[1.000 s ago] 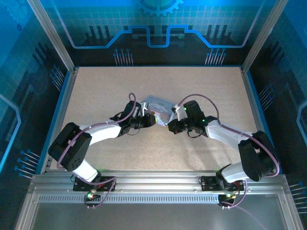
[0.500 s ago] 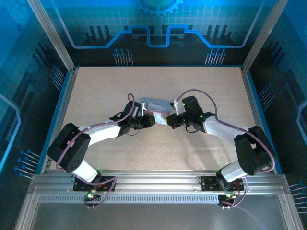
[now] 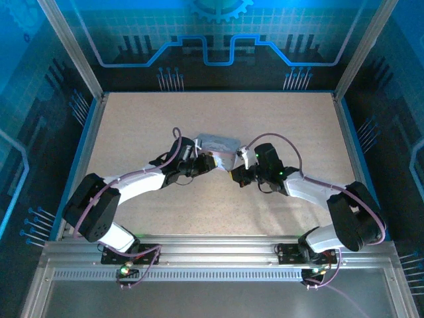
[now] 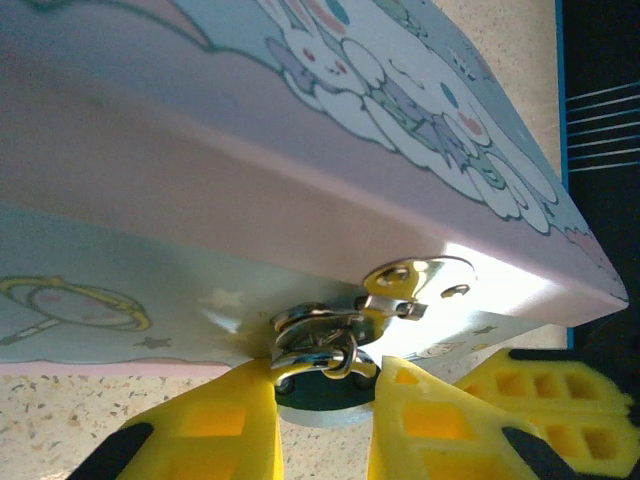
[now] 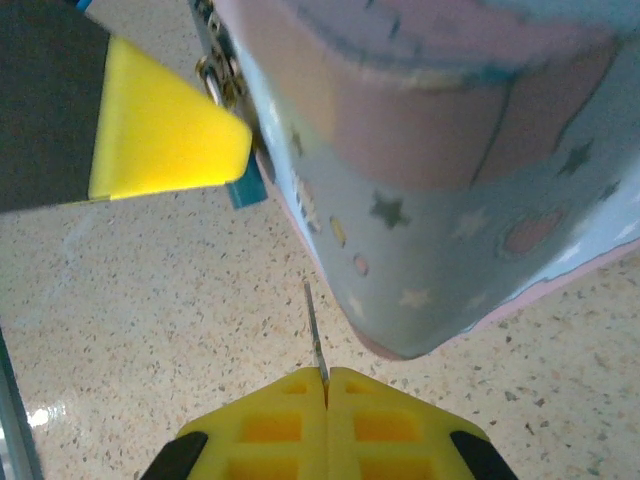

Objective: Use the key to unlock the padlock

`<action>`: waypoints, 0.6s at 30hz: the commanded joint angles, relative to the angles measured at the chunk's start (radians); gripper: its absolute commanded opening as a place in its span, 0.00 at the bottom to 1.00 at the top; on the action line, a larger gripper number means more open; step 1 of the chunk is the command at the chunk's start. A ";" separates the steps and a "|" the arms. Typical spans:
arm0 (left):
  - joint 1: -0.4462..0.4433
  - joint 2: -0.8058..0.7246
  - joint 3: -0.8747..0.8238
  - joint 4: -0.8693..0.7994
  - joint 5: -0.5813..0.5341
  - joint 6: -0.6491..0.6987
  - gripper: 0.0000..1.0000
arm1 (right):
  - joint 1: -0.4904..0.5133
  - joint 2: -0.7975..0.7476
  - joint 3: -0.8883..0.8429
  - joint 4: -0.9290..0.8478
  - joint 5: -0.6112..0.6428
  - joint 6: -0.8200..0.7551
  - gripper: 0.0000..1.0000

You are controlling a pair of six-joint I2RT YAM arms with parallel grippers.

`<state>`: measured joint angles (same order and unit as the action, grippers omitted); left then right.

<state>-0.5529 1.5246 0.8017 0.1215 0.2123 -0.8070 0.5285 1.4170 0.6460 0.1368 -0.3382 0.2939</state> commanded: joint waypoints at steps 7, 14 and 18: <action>-0.007 -0.037 0.037 0.040 -0.023 -0.086 0.13 | 0.076 -0.009 -0.065 0.185 0.064 -0.015 0.00; -0.008 -0.027 0.040 0.048 -0.015 -0.132 0.12 | 0.087 0.032 -0.061 0.239 0.060 -0.012 0.00; -0.008 -0.024 0.037 0.062 -0.008 -0.154 0.12 | 0.088 0.056 -0.049 0.250 0.049 -0.010 0.00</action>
<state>-0.5529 1.5246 0.8017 0.1181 0.2016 -0.9314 0.6022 1.4528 0.5900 0.3386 -0.2878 0.2901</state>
